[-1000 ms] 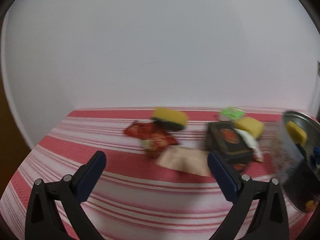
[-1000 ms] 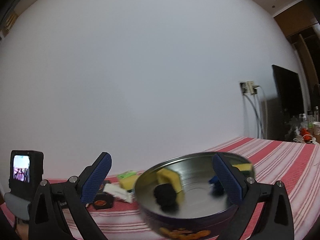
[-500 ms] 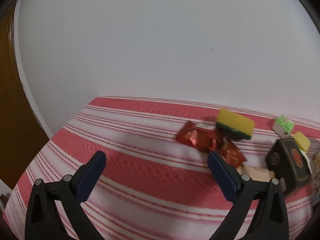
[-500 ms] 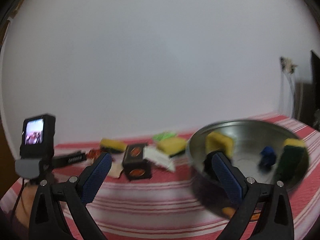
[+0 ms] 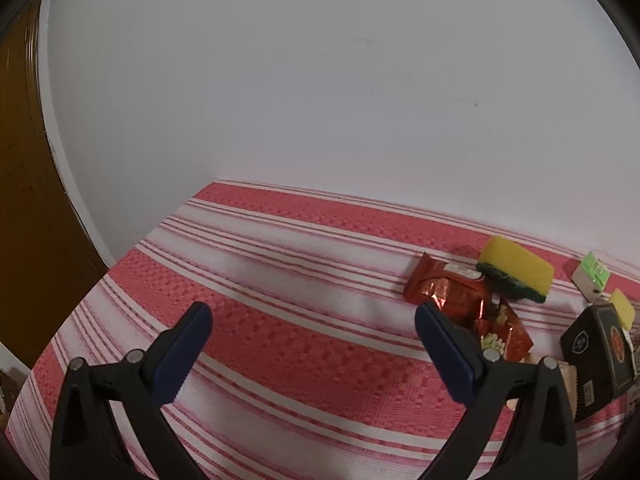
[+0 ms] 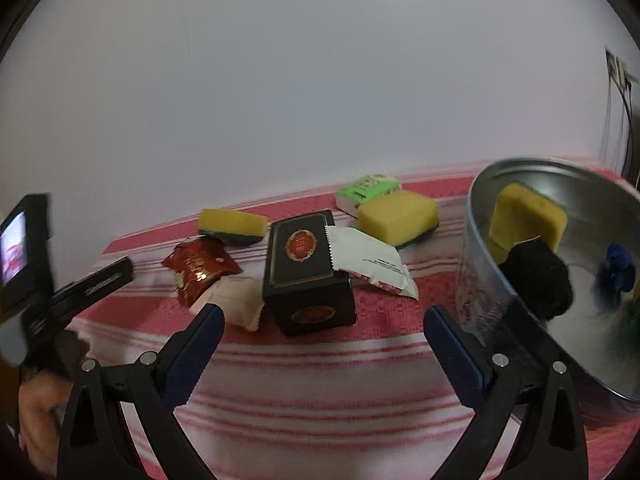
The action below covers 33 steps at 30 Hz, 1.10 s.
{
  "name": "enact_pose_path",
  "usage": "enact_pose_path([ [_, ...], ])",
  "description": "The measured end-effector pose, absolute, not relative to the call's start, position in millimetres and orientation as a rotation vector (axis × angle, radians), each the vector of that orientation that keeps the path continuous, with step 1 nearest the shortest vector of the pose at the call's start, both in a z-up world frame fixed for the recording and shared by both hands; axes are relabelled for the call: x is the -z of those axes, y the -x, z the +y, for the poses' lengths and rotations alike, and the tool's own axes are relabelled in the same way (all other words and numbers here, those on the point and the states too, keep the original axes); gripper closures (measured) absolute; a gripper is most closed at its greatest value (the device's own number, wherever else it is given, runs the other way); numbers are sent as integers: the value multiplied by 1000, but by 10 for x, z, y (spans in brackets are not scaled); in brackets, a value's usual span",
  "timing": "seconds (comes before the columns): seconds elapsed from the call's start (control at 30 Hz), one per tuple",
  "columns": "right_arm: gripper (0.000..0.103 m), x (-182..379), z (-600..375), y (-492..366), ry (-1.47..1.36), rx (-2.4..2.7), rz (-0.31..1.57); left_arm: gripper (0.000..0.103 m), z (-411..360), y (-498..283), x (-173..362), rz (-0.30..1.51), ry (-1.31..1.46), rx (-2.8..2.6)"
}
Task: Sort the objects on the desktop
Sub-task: 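Withdraw both tools from the tin and move right tool to black box, then grasp and lift black red-emblem box with right tool while left tool grasps beige packet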
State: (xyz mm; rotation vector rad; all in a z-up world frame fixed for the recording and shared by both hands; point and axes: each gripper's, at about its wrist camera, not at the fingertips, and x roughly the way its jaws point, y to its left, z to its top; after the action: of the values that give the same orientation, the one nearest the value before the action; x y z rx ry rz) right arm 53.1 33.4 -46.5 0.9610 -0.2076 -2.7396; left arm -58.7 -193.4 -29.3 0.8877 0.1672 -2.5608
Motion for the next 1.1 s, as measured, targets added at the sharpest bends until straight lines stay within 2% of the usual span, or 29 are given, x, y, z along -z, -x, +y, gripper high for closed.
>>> enact_pose_path([
  [0.3,4,569,144,-82,-1108,2726,-234,1,-1945,632,291,157,-894,2557],
  [0.33,7,578,134,-34,-1126,2719,-236,1,-1947,638,293,153,-893,2556],
  [0.37,17,597,122,14,-1148,2701,-235,1,-1982,646,300,150,-890,2555],
  [0.4,31,628,101,52,-1176,2676,-229,1,-1986,650,302,148,-889,2557],
  [0.43,40,667,78,88,-1212,2650,-217,1,-1988,655,305,147,-889,2560],
  [0.47,41,689,70,105,-1234,2638,-210,1,-1995,665,312,145,-890,2566],
  [0.63,42,581,168,-71,-1130,2621,-249,1,-1981,659,301,134,-878,2609],
  [0.97,42,-30,494,-828,-583,2747,-191,1,-1831,555,159,189,-855,2832],
  [1.1,42,-80,684,-918,-548,2770,-208,2,-1576,565,172,99,-948,2963],
])
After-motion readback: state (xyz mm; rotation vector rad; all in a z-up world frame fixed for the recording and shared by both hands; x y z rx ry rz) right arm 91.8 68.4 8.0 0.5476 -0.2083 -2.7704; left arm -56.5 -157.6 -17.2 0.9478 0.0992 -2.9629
